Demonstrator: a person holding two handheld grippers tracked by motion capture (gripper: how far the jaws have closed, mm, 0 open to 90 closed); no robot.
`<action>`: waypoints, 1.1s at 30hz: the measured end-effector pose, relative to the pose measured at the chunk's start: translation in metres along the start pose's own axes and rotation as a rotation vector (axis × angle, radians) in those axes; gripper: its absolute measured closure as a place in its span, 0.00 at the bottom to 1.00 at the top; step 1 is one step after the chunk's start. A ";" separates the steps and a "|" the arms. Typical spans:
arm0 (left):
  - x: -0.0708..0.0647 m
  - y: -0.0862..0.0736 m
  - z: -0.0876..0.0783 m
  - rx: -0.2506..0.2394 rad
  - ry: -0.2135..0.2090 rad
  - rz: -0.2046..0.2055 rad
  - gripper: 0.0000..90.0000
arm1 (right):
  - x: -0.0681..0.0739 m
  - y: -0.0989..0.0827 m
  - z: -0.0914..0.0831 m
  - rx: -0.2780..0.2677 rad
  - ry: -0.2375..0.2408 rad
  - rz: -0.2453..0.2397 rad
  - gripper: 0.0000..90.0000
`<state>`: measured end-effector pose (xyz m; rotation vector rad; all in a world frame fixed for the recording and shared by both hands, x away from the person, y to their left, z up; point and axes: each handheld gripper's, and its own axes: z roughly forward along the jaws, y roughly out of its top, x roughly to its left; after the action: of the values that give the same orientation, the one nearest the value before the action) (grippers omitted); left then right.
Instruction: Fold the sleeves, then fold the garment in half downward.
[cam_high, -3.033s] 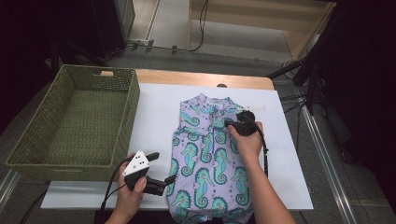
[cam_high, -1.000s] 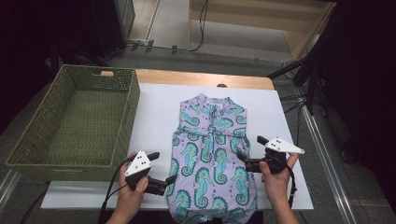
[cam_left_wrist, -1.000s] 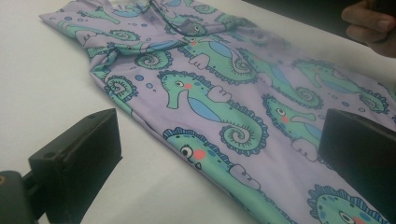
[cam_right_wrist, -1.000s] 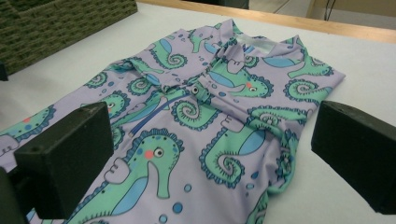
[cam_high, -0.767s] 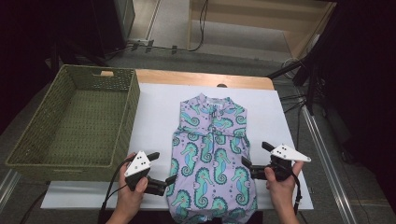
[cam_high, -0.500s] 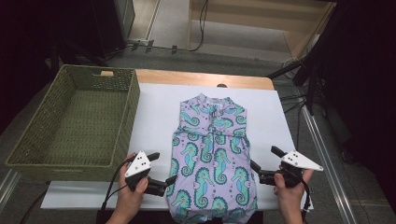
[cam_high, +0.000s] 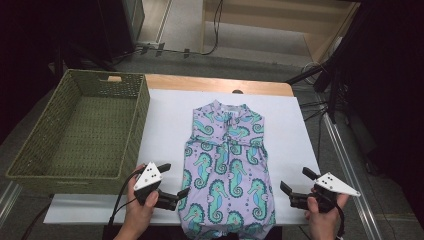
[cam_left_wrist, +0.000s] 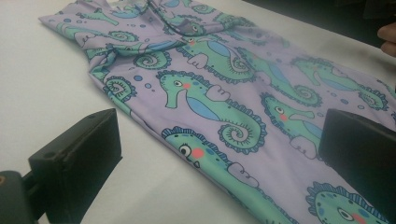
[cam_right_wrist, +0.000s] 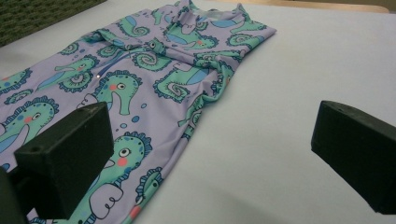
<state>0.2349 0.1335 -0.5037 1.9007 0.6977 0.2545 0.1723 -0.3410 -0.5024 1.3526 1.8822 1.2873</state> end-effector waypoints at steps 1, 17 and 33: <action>0.000 0.000 0.000 0.001 0.000 0.001 0.00 | -0.001 -0.001 -0.001 0.000 -0.001 0.003 0.00; -0.002 0.003 0.000 0.011 0.014 0.021 0.00 | -0.012 -0.011 -0.005 0.007 -0.037 0.007 0.00; -0.006 0.027 0.006 0.022 0.002 0.045 0.00 | -0.016 -0.012 -0.003 -0.005 -0.031 0.035 0.00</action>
<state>0.2426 0.1171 -0.4812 1.9392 0.6621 0.2784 0.1703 -0.3573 -0.5142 1.4005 1.8414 1.2802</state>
